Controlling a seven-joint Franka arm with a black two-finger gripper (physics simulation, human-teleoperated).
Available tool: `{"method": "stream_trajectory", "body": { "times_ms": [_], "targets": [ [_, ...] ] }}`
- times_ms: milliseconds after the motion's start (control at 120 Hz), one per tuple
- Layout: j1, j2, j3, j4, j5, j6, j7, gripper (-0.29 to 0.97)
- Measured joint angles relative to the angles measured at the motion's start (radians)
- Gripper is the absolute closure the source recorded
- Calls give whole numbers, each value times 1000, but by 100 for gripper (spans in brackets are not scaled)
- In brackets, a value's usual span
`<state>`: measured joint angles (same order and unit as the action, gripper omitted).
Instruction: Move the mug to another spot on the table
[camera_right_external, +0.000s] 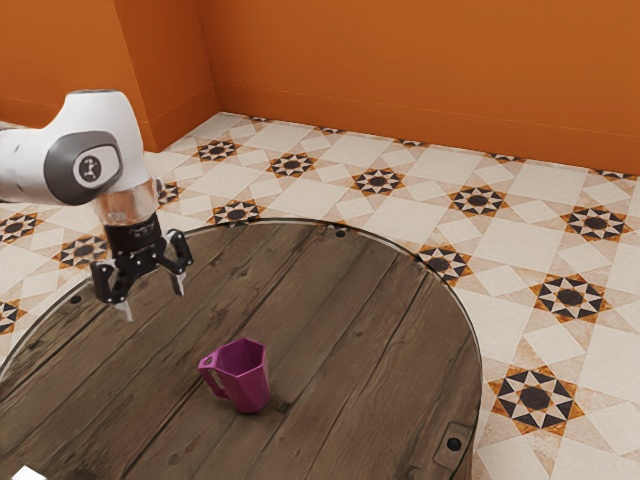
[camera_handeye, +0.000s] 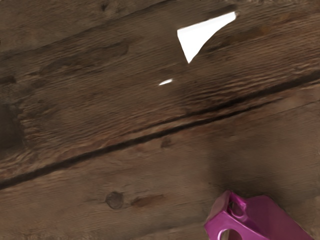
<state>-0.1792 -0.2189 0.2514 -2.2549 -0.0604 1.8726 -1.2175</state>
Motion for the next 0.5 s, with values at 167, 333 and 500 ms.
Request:
{"method": "stream_trajectory", "body": {
  "times_ms": [167, 333, 500],
  "targets": [
    [-15, 10, -1, -63, -46, 99, -241, 0],
    [-30, 13, -7, -147, -79, 201, -444, 0],
    [-32, 47, -23, -166, -86, 267, -597, 0]
  ]
}}
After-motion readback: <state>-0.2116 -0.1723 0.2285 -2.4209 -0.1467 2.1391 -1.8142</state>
